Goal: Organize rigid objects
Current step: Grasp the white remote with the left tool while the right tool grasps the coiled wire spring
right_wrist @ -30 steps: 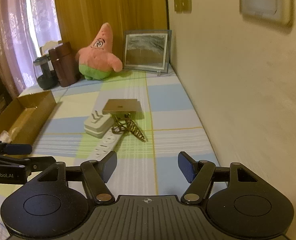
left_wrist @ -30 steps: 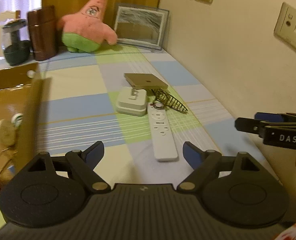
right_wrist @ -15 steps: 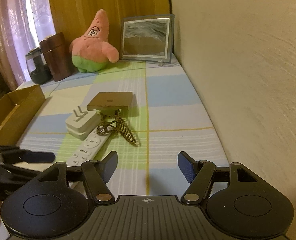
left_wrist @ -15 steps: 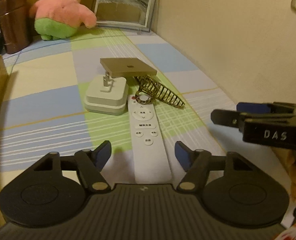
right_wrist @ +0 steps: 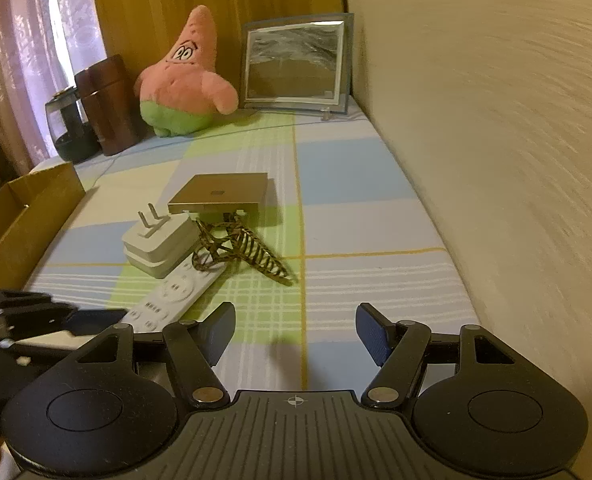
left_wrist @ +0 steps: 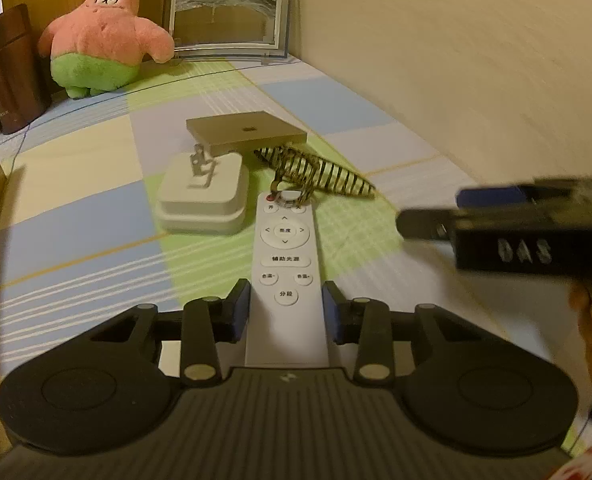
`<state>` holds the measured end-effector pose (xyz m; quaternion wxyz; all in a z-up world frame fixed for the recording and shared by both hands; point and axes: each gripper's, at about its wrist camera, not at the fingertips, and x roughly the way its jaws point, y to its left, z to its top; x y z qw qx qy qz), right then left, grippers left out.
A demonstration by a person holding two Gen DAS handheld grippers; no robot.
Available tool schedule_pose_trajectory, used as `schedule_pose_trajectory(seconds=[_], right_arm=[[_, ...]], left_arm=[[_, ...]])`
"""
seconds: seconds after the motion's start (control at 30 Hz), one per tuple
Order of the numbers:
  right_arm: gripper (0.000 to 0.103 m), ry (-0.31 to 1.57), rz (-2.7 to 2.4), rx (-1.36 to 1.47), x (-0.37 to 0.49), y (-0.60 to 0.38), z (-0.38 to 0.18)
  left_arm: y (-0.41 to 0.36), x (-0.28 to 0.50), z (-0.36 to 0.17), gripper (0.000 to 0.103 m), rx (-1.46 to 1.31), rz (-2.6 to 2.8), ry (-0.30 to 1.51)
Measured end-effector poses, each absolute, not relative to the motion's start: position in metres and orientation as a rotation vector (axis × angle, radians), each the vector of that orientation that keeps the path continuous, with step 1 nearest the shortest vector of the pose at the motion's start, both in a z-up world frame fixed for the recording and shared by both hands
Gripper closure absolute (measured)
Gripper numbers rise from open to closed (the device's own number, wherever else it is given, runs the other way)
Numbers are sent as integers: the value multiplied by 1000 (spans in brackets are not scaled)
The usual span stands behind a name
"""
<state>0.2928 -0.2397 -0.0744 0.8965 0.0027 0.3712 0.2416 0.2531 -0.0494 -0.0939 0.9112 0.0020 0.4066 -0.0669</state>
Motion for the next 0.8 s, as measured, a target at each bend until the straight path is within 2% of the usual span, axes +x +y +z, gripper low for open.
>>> schedule_pose_trajectory(seconds=[0.1,0.33,0.6,0.8], right_arm=[[38,761,519,-6,296,-233,-76],[38,728,585,-63,303,-207,-80],[38,660,664,-198,321,-171,-83],[39,706,723,-261,350,-153,-91]], left_arm=[[-39,236,-92,70,50,-135,836],[8,202,-90,70,-29,-37,825],[37,213,-83,70,-102,51,789],[41,220,-81,70,-118,63,777]])
